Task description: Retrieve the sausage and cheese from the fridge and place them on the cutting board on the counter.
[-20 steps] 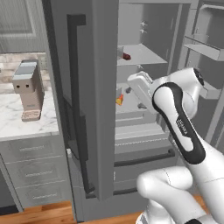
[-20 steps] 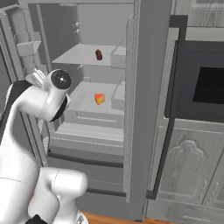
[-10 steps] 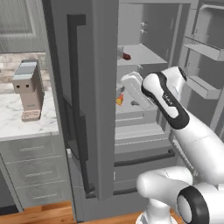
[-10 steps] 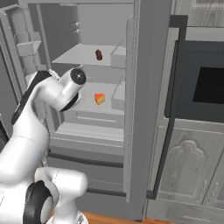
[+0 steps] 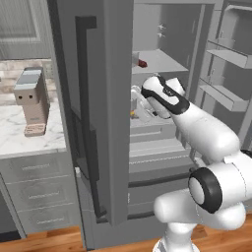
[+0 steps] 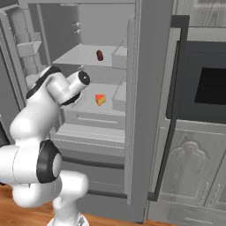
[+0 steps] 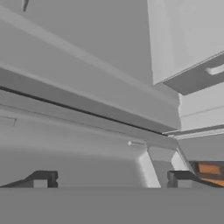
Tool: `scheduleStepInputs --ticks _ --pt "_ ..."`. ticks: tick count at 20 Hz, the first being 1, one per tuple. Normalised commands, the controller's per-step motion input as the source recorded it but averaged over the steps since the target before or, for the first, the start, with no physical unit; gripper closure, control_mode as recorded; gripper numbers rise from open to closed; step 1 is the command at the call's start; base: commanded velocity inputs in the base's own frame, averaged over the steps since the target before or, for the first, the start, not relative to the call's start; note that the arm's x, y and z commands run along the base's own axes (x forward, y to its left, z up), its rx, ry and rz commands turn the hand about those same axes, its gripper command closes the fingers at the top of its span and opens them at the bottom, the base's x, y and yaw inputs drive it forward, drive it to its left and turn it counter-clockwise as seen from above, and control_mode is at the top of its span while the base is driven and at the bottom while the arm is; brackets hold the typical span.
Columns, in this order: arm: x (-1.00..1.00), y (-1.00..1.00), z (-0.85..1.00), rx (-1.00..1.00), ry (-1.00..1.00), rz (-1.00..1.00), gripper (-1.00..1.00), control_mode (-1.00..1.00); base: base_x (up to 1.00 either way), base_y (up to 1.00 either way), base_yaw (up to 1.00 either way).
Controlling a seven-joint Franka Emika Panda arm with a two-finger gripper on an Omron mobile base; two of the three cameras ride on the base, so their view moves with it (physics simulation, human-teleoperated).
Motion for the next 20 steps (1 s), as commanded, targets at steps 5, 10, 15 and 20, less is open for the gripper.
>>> scheduleStepInputs --ticks 5,10,15,20 --pt "0.00 0.42 -0.08 0.00 -0.01 0.25 -1.00 -1.00 0.00 0.00 0.00" --pt "-0.77 0.72 0.00 -0.04 -0.14 0.23 -1.00 -1.00 0.00 0.00 0.00" --pt "-1.00 1.00 0.00 -0.16 -0.24 0.16 -1.00 -1.00 0.00 0.00 0.00" --pt "-0.69 0.62 0.00 -0.11 -0.15 0.05 -1.00 -1.00 0.00 0.00 0.00"
